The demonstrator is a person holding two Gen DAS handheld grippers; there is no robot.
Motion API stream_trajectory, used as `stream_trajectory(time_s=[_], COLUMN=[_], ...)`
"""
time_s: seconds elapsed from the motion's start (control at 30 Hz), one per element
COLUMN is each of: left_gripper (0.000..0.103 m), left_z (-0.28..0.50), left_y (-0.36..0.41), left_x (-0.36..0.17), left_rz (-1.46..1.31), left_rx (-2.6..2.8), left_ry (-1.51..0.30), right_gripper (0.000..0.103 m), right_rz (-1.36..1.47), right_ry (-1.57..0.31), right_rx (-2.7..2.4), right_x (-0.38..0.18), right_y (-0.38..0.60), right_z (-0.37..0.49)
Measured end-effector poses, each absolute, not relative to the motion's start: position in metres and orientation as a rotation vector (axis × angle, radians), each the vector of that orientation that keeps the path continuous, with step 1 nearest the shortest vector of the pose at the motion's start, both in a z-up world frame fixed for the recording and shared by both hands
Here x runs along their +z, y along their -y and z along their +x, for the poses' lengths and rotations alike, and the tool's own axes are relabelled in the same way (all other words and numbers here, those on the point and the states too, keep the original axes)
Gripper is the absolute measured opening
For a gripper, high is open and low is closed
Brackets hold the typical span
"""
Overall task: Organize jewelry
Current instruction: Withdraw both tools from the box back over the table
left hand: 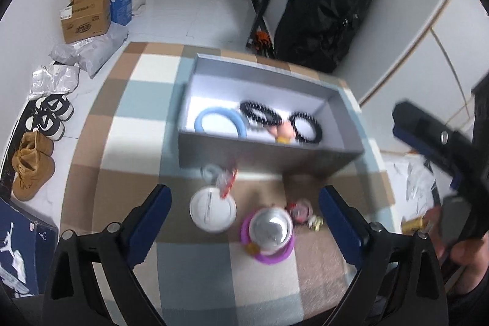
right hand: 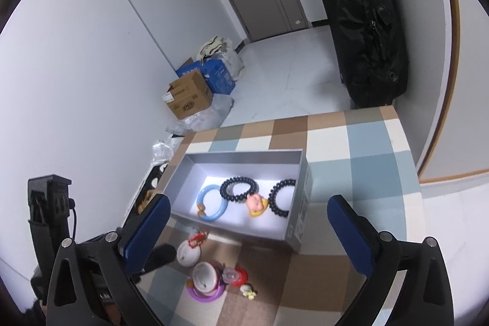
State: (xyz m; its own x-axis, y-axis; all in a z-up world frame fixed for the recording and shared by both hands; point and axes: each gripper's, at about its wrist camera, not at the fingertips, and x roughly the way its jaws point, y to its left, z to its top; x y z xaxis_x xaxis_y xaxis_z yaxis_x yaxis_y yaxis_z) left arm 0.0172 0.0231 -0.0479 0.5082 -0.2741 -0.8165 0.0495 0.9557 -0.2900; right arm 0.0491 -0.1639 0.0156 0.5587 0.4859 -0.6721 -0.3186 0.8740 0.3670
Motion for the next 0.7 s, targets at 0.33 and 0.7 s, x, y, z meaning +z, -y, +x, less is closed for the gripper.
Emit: stream_trajectory(time_s=[0.33,0.7], left_gripper=[0.094,0.081], left_z=[0.010,0.013], left_y=[-0.003,0.003], left_x=[-0.065,-0.075], left_rz=[-0.062,-0.044], left_rx=[-0.210,-0.265], left_ry=[-1.124,-1.152], right_gripper=[0.103,0.103], right_rz=[0.213,0.214], right_ry=[-0.871,-0.865], right_rx=[0.454,0.457], right_x=[0.012,0.015], right_y=[0.171,0.174], right_z=[0.043,0.039])
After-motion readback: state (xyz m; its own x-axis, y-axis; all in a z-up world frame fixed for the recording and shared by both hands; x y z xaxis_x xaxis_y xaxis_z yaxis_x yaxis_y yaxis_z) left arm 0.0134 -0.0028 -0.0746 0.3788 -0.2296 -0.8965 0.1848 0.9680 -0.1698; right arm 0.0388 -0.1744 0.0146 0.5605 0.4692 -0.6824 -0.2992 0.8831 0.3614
